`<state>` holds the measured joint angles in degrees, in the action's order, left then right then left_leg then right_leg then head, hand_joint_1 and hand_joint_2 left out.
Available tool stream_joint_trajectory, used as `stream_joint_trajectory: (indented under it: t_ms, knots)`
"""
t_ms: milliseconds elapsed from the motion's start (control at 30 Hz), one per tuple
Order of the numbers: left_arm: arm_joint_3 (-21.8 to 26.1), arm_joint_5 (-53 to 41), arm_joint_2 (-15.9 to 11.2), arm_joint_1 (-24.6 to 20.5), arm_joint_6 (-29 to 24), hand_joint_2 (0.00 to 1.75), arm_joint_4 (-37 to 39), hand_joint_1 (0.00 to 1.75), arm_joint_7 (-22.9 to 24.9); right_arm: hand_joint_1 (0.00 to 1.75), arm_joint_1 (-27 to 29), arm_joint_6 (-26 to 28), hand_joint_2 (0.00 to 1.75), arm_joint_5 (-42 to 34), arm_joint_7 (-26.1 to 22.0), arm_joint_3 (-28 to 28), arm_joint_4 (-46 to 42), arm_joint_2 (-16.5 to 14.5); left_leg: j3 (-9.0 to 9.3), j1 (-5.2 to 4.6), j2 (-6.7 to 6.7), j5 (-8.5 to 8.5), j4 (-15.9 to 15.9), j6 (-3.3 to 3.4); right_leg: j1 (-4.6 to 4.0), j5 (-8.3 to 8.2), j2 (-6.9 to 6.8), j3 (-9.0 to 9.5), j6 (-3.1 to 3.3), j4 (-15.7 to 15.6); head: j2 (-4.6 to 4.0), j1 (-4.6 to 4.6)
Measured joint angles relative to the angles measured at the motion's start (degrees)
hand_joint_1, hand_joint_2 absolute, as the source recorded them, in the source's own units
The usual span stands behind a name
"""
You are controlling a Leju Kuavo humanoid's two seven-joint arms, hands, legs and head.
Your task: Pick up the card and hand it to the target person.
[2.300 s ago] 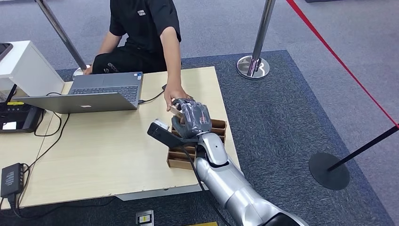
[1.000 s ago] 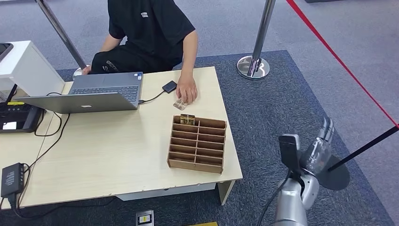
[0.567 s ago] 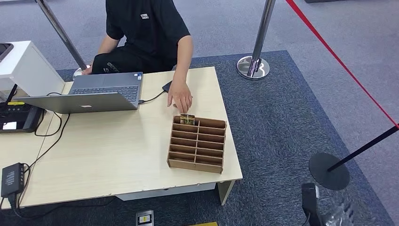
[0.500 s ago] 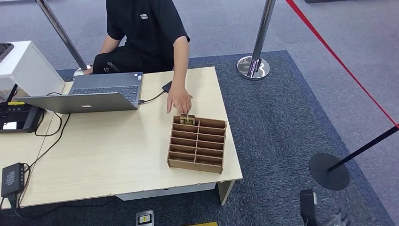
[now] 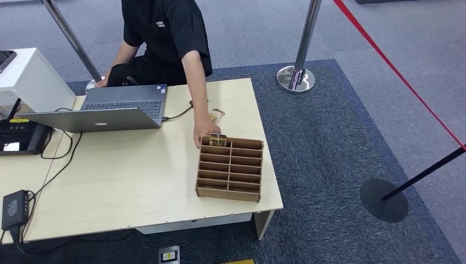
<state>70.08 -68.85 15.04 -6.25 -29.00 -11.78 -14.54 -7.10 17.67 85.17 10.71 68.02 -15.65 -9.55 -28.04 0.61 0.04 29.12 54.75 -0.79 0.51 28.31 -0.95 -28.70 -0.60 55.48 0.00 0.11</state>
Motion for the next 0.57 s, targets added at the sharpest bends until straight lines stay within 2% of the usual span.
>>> stream_joint_trajectory:
  t_ms: [400,533,567]
  knots:
    - [-0.55,-0.62,0.0,-0.03,1.51,0.0,0.0,0.0,-1.06,0.0,0.32,-1.55,0.0,-1.98,-0.66,1.33,2.69,-0.98,0.03,0.0,0.0,-0.01,0.0,0.01,0.01,-0.01,0.0,0.03,0.0,0.0,0.0,-0.01]
    - [-0.53,0.0,-0.06,-0.03,2.28,1.75,-0.01,0.0,-1.7,0.0,0.36,-1.54,0.0,-1.64,-1.16,1.35,2.99,-1.07,0.03,0.0,0.0,-0.01,0.0,0.01,0.01,-0.01,0.0,0.03,0.0,0.0,0.0,-0.01]
    - [-0.53,0.04,-0.09,-0.03,2.43,1.75,-0.02,0.0,-1.77,0.0,0.36,-1.54,0.0,-1.62,-1.23,1.35,3.02,-1.08,0.03,0.0,0.0,-0.01,0.0,0.01,0.01,-0.01,0.0,0.03,0.0,0.0,0.0,0.0]
